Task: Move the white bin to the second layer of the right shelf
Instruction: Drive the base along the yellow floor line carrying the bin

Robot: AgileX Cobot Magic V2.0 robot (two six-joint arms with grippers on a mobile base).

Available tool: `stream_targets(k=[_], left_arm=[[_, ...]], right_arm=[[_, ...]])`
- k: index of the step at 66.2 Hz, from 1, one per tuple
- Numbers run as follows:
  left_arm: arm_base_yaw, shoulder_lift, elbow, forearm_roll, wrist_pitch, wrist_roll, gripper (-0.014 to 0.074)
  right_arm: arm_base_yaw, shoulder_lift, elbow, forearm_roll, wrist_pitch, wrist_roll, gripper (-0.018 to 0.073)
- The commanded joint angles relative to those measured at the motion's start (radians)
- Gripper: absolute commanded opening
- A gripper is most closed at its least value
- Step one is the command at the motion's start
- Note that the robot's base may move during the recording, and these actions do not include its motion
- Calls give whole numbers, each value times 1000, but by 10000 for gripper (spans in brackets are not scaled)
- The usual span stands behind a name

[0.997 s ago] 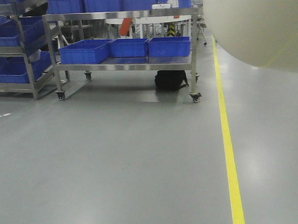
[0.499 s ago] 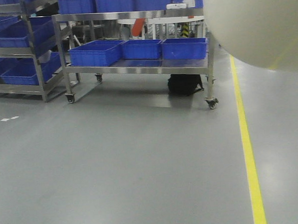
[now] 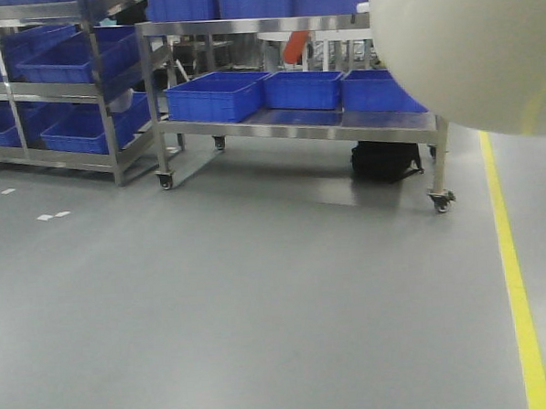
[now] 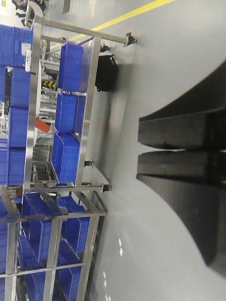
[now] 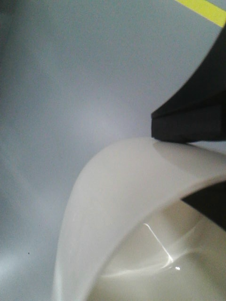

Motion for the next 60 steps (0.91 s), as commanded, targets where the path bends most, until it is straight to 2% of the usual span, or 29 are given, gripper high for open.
stream_targets(k=[1,60], left_arm=[[-6,-2,37,-1,-86,-7,85],[-6,-2,37,-1,-86,-7,85]], right_arm=[[-1,-3,-29,4,-95,-1,53],[-1,-3,-29,4,-93,-1,53]])
